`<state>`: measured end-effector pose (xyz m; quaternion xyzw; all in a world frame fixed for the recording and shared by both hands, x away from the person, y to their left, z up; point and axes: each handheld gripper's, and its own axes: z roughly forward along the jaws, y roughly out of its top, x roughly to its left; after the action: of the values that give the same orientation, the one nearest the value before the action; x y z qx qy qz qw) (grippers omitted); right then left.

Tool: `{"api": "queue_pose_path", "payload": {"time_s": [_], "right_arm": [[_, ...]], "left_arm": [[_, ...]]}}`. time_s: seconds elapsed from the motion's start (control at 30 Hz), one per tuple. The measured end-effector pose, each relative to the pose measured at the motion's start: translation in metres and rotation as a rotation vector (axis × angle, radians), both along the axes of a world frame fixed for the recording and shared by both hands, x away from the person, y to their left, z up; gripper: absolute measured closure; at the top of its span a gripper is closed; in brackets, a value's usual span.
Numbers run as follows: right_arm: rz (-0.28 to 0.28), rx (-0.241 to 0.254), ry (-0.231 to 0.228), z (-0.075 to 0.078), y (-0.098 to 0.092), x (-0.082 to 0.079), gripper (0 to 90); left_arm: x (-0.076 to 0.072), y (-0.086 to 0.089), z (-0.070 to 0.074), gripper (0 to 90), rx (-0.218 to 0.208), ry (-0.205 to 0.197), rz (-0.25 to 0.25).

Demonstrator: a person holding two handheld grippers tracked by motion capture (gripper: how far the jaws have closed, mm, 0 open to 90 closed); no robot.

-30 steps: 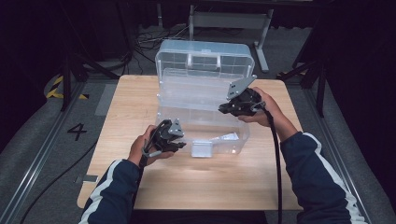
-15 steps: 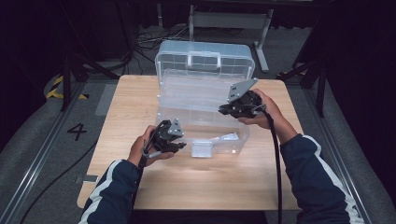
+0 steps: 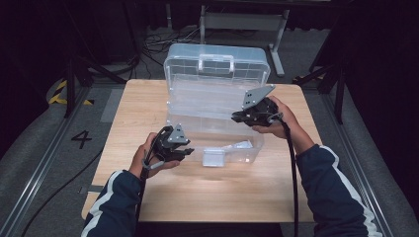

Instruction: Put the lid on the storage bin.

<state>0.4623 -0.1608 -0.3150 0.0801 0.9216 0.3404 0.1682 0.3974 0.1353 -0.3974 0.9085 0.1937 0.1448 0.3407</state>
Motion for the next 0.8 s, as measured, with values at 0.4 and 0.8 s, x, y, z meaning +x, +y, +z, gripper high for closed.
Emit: {"api": "queue_pose_path", "payload": {"time_s": [0.4, 0.8], "right_arm": [[-0.003, 0.029, 0.005, -0.004, -0.002, -0.003, 83.6], [-0.008, 0.076, 0.014, -0.011, -0.005, -0.006, 82.7]], "left_arm": [[-0.005, 0.005, 0.007, 74.1, -0.018, -0.022, -0.003], [-0.007, 0.004, 0.009, 72.0, -0.014, -0.022, -0.007]]}}
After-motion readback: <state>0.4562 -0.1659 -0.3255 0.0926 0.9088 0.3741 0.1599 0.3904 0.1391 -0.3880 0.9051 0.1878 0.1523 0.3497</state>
